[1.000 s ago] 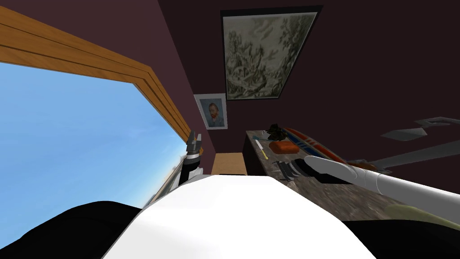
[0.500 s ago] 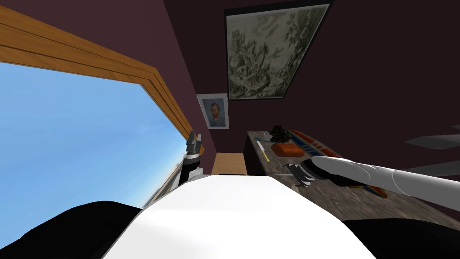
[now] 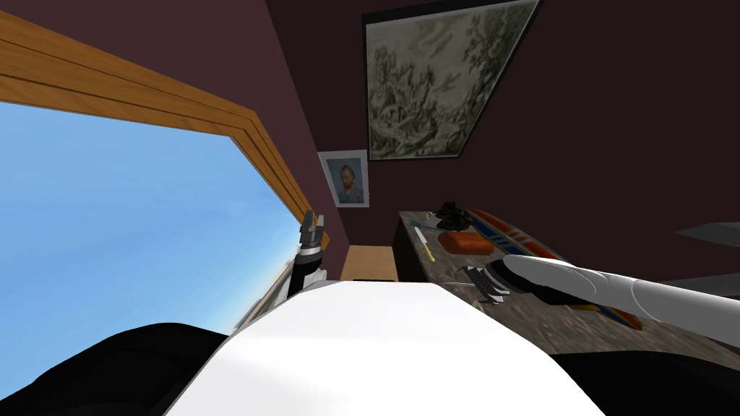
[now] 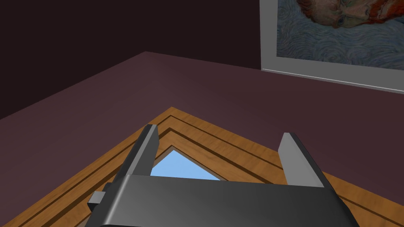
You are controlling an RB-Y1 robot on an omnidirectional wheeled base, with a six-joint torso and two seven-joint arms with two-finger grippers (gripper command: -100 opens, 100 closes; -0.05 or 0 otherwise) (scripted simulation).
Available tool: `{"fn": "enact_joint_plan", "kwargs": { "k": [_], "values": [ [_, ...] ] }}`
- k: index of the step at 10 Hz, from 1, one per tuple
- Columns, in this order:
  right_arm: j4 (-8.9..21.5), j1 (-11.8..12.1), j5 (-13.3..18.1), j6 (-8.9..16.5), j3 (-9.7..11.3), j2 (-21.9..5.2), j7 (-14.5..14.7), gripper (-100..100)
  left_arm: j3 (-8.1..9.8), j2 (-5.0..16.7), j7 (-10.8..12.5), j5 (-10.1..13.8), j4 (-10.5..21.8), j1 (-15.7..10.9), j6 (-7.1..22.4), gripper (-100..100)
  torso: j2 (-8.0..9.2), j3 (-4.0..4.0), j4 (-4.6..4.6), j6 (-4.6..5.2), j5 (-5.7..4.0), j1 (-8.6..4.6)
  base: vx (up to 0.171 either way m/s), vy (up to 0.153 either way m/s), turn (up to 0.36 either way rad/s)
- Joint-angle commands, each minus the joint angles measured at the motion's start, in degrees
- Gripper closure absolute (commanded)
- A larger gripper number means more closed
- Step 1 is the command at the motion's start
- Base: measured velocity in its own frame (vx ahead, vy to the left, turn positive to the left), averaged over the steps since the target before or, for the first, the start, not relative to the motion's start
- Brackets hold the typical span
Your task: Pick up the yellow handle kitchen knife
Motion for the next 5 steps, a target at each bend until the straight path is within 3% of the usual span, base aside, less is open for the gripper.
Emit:
{"fn": "enact_joint_plan", "kwargs": {
  "k": [1,2,5],
  "values": [
    [0.0,0.0,0.0,0.0,0.0,0.0,0.0,-100,0.0,0.0,0.0,0.0,0.0,0.0,0.0,0,0.0,0.0,0.0,0.0,0.0,0.0,0.006,0.007,0.01],
    [0.14,-0.01,0.04,0.03,0.05,0.12,0.17,100,0.0,0.0,0.0,0.0,0.0,0.0,0.0,0,0.02,0.01,0.01,0.01,0.01,-0.01,0.0,0.0,0.0],
    [0.12,0.02,0.04,-0.05,0.07,0.08,0.16,100,0.0,0.0,0.0,0.0,0.0,0.0,0.0,0,0.04,0.03,0.03,0.0,-0.05,-0.08,0.0,0.0,0.0]
  ]
}}
